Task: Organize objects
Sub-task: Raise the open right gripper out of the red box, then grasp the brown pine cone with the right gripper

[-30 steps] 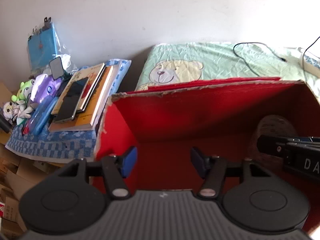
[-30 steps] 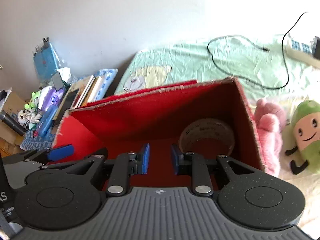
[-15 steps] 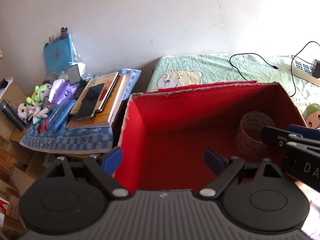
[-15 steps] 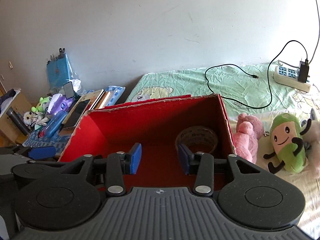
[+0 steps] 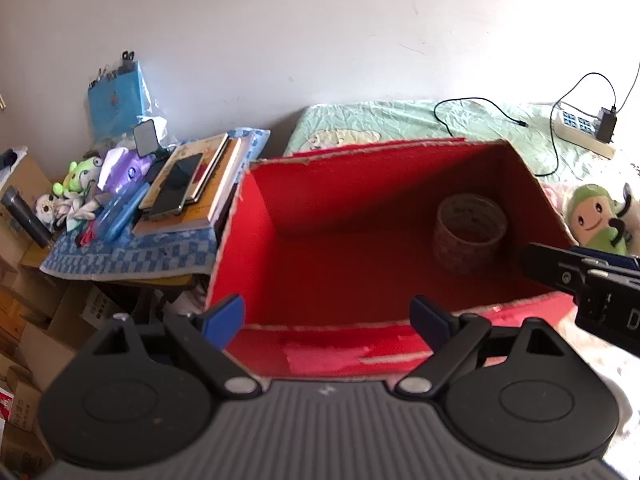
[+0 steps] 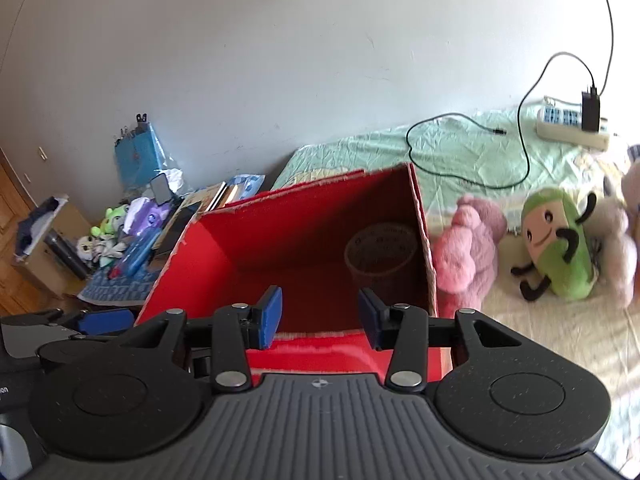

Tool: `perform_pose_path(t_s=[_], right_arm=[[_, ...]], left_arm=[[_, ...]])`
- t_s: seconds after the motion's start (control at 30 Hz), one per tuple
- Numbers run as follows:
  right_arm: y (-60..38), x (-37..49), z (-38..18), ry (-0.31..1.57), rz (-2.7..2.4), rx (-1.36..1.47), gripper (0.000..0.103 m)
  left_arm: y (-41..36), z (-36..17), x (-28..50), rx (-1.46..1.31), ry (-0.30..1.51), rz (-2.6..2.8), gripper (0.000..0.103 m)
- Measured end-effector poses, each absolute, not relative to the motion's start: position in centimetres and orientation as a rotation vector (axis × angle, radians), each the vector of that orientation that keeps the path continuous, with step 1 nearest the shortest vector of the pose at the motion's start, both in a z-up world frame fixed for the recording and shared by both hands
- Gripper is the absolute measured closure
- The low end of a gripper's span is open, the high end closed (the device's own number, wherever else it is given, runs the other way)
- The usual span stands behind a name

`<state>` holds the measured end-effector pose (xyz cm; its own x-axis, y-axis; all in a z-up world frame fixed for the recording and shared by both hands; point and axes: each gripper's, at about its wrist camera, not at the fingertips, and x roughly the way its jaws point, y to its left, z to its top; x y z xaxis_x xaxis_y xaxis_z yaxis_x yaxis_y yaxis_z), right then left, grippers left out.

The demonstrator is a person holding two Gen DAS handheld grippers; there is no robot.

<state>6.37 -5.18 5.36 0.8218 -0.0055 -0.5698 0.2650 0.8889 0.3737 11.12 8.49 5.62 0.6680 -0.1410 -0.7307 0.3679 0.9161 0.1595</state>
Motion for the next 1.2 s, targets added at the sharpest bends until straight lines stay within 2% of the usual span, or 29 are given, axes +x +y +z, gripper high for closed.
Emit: perform_pose_path(t_s=[0.3,0.57,0.77,1.2], right_arm=[[-6.8,3.3,4.0,0.614,-0.060,0.514,0.058],[-10.4,1.3,-0.2,0.793,0.044,0.728,0.059],[-12.2,0.2,-3.9,0.940,0.094,0.924,0.059],[-12.8,0.6,-6.9,1.083,0.216,0.950,0.059]], left_arm=[[9.3,5.6,8.3,0.273,0.829,-0.355,0.013],[9.5,4.3,3.2,0.301,0.830,-0.663,0.013],[9.1,2.1,0.8,0.239,0.961,-0.847,0.022],[6.0,-3.7,-0.6,0.120,1.176,-0.863,0.022]])
